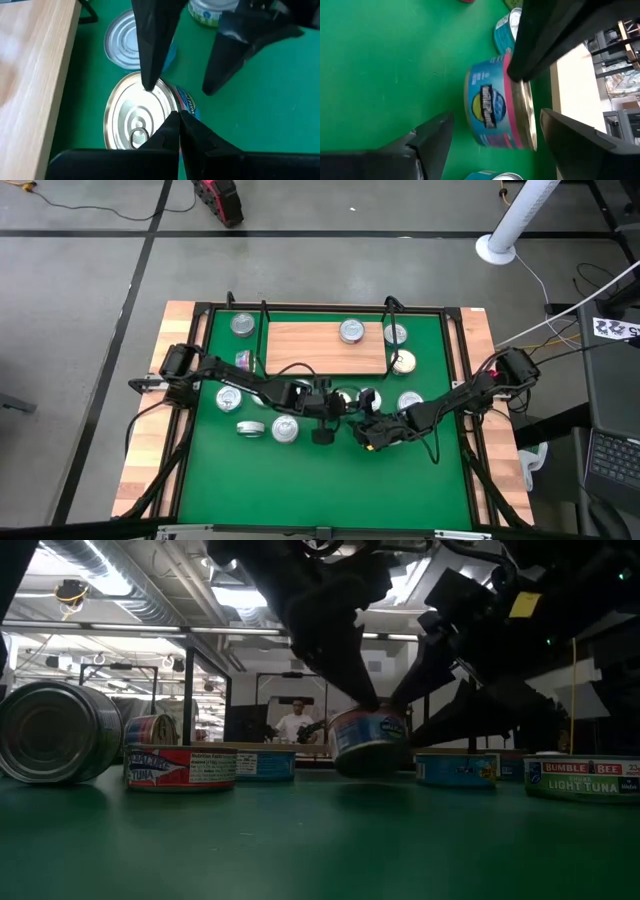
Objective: Stack canned seafood by type on shelf
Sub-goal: Put the blue pink tuna can on the shelf
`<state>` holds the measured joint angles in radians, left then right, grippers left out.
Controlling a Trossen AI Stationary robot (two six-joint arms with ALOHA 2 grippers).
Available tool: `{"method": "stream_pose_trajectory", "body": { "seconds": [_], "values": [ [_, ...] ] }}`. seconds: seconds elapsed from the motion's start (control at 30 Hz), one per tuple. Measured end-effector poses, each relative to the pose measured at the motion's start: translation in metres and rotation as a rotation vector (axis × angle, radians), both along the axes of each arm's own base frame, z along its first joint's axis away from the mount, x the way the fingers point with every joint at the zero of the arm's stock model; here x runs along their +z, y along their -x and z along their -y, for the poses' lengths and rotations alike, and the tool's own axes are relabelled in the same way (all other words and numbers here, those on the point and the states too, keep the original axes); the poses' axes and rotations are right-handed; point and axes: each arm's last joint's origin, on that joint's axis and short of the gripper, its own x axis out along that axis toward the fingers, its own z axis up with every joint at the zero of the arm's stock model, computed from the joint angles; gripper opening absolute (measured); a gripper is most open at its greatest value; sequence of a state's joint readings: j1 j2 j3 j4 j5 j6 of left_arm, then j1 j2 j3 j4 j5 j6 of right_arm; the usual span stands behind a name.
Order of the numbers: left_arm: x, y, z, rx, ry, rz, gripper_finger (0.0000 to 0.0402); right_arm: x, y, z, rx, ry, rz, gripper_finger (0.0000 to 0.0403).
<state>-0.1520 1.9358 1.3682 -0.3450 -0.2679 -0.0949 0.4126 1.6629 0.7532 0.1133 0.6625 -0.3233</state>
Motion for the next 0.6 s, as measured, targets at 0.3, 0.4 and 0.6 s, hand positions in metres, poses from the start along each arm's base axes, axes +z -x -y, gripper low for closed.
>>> {"method": "stream_pose_trajectory", "body": {
  "seconds": [0.3, 0.4, 0.6],
  "values": [
    [0.0025, -0.0049, -0.0072, 0.009, 0.089, 0.047, 0.0, -0.0034, -0.0003, 0.0004, -0.013, 0.018, -0.008, 0.0296],
    [0.0032, -0.0061, -0.0085, 0.008, 0.116, 0.059, 0.0, -0.0034, -0.0001, 0.0007, -0.017, 0.023, -0.008, 0.0296],
    [0.004, -0.0072, -0.0081, -0.001, 0.133, 0.071, 0.0, -0.0035, 0.0, 0.0007, -0.018, 0.025, -0.009, 0.0289]
  ]
}}
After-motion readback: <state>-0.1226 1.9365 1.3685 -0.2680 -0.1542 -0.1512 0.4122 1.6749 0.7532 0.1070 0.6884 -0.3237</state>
